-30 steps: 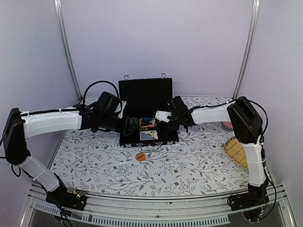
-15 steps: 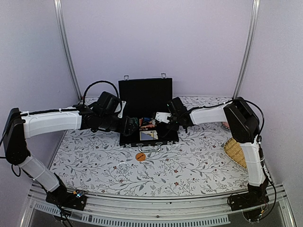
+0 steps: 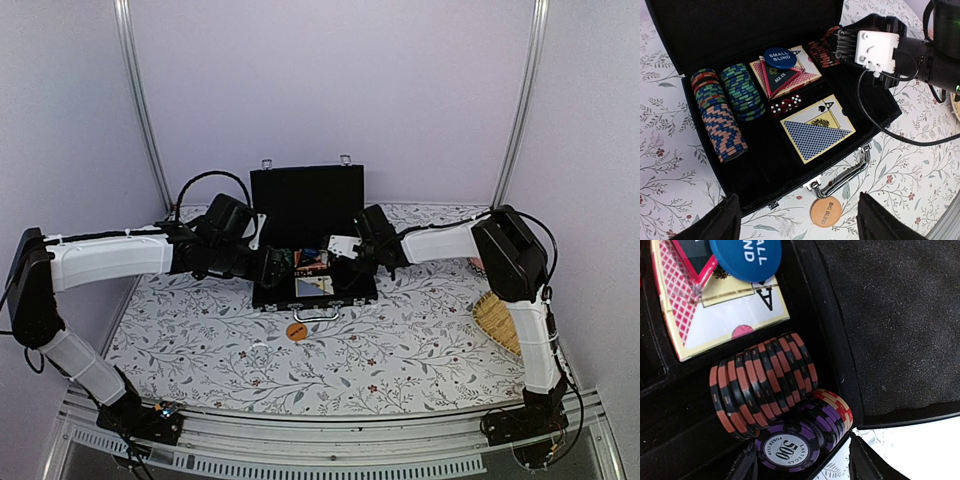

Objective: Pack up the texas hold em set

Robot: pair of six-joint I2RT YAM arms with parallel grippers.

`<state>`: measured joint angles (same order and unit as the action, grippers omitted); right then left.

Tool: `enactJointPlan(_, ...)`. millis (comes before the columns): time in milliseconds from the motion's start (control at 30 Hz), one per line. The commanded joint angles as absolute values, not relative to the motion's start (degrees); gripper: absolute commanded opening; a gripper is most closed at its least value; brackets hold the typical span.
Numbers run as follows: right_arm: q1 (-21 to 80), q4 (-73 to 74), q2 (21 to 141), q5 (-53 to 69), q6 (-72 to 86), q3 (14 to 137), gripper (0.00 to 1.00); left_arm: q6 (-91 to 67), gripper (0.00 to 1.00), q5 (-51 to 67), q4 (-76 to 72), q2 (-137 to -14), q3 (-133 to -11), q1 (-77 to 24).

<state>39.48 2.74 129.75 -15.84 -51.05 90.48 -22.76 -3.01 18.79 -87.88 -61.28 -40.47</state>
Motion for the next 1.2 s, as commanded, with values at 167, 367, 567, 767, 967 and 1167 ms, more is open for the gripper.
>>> enactJointPlan(167,37.78,4.14,128.4,-10.37,-49.65,91.24,0.71,-22.18,0.8,-2.55,18.79,-88.59,-61.22,-39.37)
enactJointPlan(367,35.0,10.76,127.75,-1.89,-45.45,94.67,0.73,-22.06,0.8,-2.27,18.63,-88.81,-60.93,-39.2)
enactJointPlan(567,33.31,13.77,127.02,3.17,-43.92,95.76,0.75,-22.06,0.8,-2.19,18.63,-88.51,-60.44,-39.12)
enactJointPlan(767,32.46,14.68,126.84,4.55,-42.19,96.5,0.77,-21.97,0.8,-2.11,18.63,-88.33,-60.41,-39.01)
enactJointPlan(967,31.58,19.5,122.23,10.25,-39.18,96.62,0.77,-21.97,0.8,-2.26,19.29,-87.75,-60.56,-38.97)
enactJointPlan(1167,30.45,25.25,111.7,19.63,-34.25,92.66,0.77,-19.53,0.8,-0.52,20.58,-87.37,-60.68,-39.02)
